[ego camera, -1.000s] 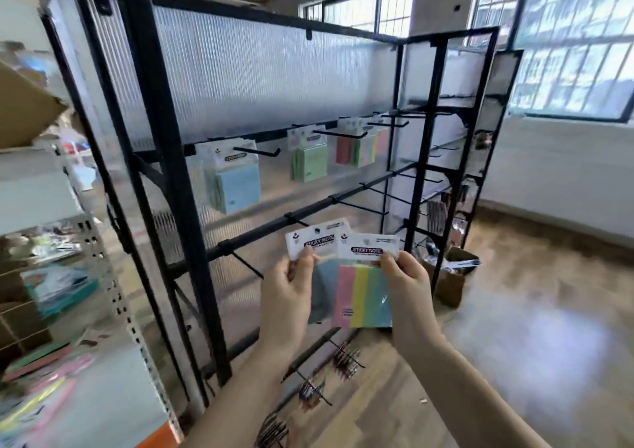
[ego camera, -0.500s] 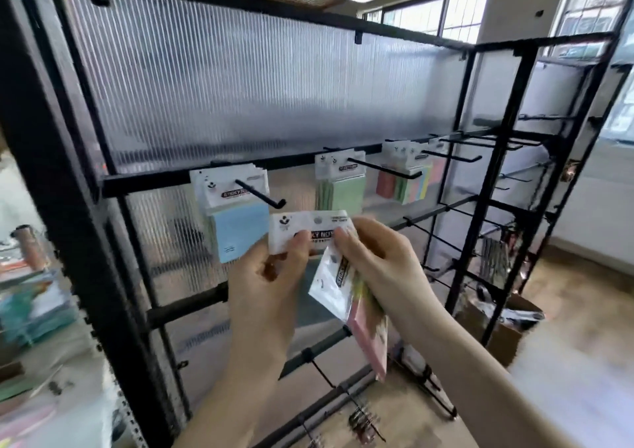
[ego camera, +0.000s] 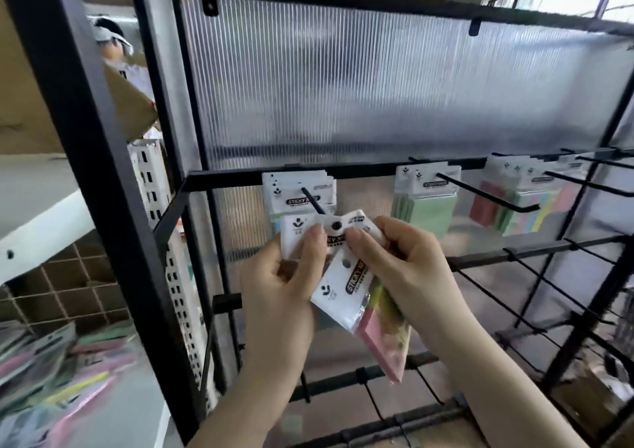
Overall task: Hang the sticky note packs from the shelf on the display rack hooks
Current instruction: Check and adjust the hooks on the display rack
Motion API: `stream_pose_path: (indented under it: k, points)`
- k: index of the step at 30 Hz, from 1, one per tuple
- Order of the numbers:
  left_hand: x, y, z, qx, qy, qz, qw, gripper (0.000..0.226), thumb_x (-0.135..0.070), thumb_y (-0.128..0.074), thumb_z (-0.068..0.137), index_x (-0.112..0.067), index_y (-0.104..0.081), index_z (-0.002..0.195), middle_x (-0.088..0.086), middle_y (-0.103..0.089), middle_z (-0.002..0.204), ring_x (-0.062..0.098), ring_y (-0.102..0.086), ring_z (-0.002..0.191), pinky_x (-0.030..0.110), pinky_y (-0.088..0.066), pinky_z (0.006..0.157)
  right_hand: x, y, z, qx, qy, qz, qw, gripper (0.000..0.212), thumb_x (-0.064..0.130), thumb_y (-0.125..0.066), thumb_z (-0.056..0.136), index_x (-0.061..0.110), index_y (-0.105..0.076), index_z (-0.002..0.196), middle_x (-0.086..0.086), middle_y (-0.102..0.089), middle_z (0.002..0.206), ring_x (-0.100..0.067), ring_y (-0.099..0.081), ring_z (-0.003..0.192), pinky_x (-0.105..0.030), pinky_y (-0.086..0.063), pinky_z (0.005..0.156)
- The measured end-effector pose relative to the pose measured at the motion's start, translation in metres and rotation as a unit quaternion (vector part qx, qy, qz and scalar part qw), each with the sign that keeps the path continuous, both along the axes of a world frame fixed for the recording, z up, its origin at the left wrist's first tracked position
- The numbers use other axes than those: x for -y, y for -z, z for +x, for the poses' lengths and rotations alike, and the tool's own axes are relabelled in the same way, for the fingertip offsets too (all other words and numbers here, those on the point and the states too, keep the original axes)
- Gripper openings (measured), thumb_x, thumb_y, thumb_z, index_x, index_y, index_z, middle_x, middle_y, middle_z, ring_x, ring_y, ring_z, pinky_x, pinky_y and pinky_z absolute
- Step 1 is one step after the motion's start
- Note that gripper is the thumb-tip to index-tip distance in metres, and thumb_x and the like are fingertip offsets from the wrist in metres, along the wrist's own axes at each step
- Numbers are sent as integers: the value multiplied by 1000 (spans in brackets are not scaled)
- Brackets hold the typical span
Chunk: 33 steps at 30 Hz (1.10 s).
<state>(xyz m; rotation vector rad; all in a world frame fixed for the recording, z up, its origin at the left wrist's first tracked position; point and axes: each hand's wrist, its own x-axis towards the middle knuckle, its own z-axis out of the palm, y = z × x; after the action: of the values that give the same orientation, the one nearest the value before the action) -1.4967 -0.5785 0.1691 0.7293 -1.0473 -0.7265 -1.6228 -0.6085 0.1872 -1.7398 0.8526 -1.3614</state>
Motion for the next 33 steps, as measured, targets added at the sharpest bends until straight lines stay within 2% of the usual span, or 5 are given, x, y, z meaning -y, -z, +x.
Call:
stream_pose_path:
  k: [10,16,24,30,33]
  points:
    - [25,8,0,57,-164,-7,985,24,-32,-63,85,-27,-47,103,-9,-67,88,-1,-64,72,12,-48,57,42,14,5,3,6,-6,1000,24,33,-69,83,16,-54,91,4,-69,81,-6,-69,72,-16,-50,56]
    - [47,10,9,121,-287,22,950,44,-45,-63,79,-19,-47,111,6,-54,108,15,-54,98,22,-45,84,67,13,13,-39,71,-17,997,32,43,-69,82,26,-43,88,7,-62,84,1,-61,70,-12,-45,57]
    - [64,21,14,134,-400,60,905,28,-23,-67,87,-9,-48,102,8,-51,96,15,-50,81,6,-37,67,84,19,8,-68,43,48,996,29,41,-62,89,14,-51,91,-4,-66,89,-20,-66,82,-34,-55,71]
    - [40,35,-19,133,-392,36,910,14,-22,-51,97,-13,-47,87,-6,-45,69,1,-46,60,8,-37,58,78,38,-20,-60,35,71,995,43,31,-54,95,-11,-53,85,-25,-61,78,-19,-48,65,-30,-35,57]
    - [31,42,-51,127,-329,71,933,33,-34,-40,99,-11,-51,78,1,-40,63,5,-39,54,15,-34,56,73,47,-43,-52,50,67,995,41,32,-49,98,-5,-49,78,-9,-46,66,-14,-37,59,-24,-27,51]
